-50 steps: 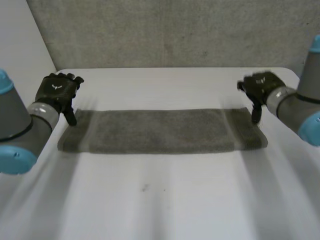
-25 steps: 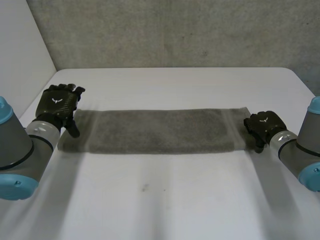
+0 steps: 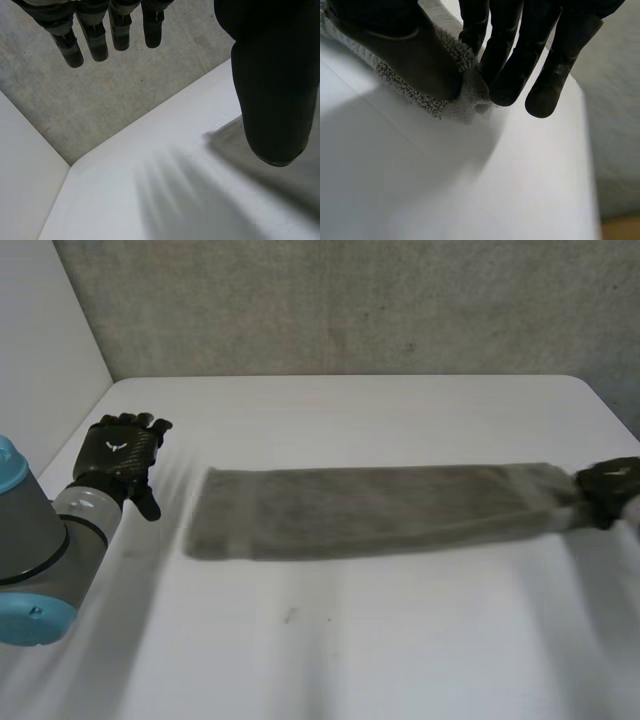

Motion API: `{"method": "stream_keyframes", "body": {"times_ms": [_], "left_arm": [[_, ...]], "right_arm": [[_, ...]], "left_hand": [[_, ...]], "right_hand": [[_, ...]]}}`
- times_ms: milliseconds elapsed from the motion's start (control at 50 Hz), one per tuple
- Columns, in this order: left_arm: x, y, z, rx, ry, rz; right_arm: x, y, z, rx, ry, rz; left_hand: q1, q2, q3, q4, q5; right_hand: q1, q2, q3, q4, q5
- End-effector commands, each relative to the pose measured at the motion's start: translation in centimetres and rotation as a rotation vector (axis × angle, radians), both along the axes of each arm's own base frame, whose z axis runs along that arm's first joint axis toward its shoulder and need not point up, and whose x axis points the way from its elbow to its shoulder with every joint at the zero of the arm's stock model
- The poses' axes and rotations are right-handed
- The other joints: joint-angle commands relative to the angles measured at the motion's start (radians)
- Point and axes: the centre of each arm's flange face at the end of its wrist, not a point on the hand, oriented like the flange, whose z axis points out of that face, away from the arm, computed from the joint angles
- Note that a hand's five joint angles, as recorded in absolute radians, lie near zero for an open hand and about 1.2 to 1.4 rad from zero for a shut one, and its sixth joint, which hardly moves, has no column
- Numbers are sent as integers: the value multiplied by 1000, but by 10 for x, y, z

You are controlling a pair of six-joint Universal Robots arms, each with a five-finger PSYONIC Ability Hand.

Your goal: Fold the towel.

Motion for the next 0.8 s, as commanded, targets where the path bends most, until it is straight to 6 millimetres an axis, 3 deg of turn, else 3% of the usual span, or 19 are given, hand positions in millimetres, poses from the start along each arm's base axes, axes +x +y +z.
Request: {"method": "stream_keyframes", "body": {"times_ms": [20, 120, 160, 180, 220, 240, 260, 280, 320, 340, 380, 480, 600, 660, 680, 700, 720, 740, 800], "left_arm": [[0, 1, 7, -18, 5, -2], [0, 1, 10, -27, 8, 0], [0, 2, 10, -29, 8, 0], [0, 2, 10, -29, 8, 0], [0, 2, 12, -32, 9, 0], [-1, 3, 13, -35, 9, -1], [-2, 3, 13, -34, 11, -4], [-2, 3, 13, -34, 11, -4], [-2, 3, 12, -33, 10, -3], [-2, 3, 12, -33, 10, -3], [-1, 4, 11, -30, 10, -3], [-1, 5, 10, -26, 7, -3], [-1, 5, 10, -26, 7, -3], [-1, 5, 10, -24, 7, -3], [-1, 5, 9, -23, 7, -3], [-1, 5, 9, -23, 7, -6], [-1, 5, 9, -23, 7, -6], [-1, 5, 9, -23, 7, -6], [-1, 5, 9, -23, 7, -5]], "right_arm": [[-60, -16, 23, -43, 169, -75], [-33, -20, 55, -142, 125, -37], [25, -10, 80, -223, 67, 85], [26, -10, 80, -223, 67, 86], [91, 8, 93, -277, 14, 235], [92, 8, 93, -277, 14, 236], [126, 21, 94, -289, -7, 318], [127, 21, 94, -290, -7, 319], [196, 58, 91, -303, -37, 485], [197, 58, 91, -303, -38, 486], [256, 101, 76, -292, -53, 630], [311, 145, 42, -261, -55, 764], [343, 187, 1, -190, -43, 888], [344, 192, -1, -182, -45, 903], [343, 192, 0, -185, -44, 896], [341, 190, 4, -187, -47, 886], [341, 190, 4, -187, -47, 885], [338, 189, 12, -194, -54, 871], [319, 178, 37, -191, -90, 810]], "left_hand": [[0, 12, 9, 9, -24], [0, 12, 9, 9, -24], [0, 12, 9, 9, -24], [0, 12, 9, 9, -24], [0, 12, 9, 9, -24], [0, 12, 9, 9, -24], [0, 12, 9, 9, -24], [0, 12, 9, 9, -24], [0, 12, 9, 9, -24], [0, 12, 9, 9, -24], [0, 12, 9, 9, -24], [0, 12, 9, 9, -24], [0, 12, 9, 9, -24], [0, 12, 9, 9, -24], [0, 12, 9, 9, -24], [0, 12, 9, 9, -24], [0, 12, 9, 9, -24], [0, 12, 9, 9, -24], [0, 12, 9, 9, -24]], "right_hand": [[92, 98, 69, 56, 64], [92, 98, 69, 56, 64], [92, 98, 69, 56, 64], [92, 98, 69, 56, 64], [92, 98, 69, 56, 64], [92, 98, 69, 56, 64], [92, 98, 69, 56, 64], [92, 98, 69, 56, 64], [92, 98, 69, 56, 64], [92, 98, 69, 56, 64], [92, 98, 69, 56, 64], [92, 98, 69, 56, 64], [92, 98, 69, 56, 64], [92, 98, 69, 56, 64], [-6, 0, -29, -41, -34], [-565, -559, -588, -600, -593], [-571, -565, -594, -606, -599], [-1120, -1114, -1143, -1155, -1148], [-1130, -1124, -1153, -1165, -1158]]}}
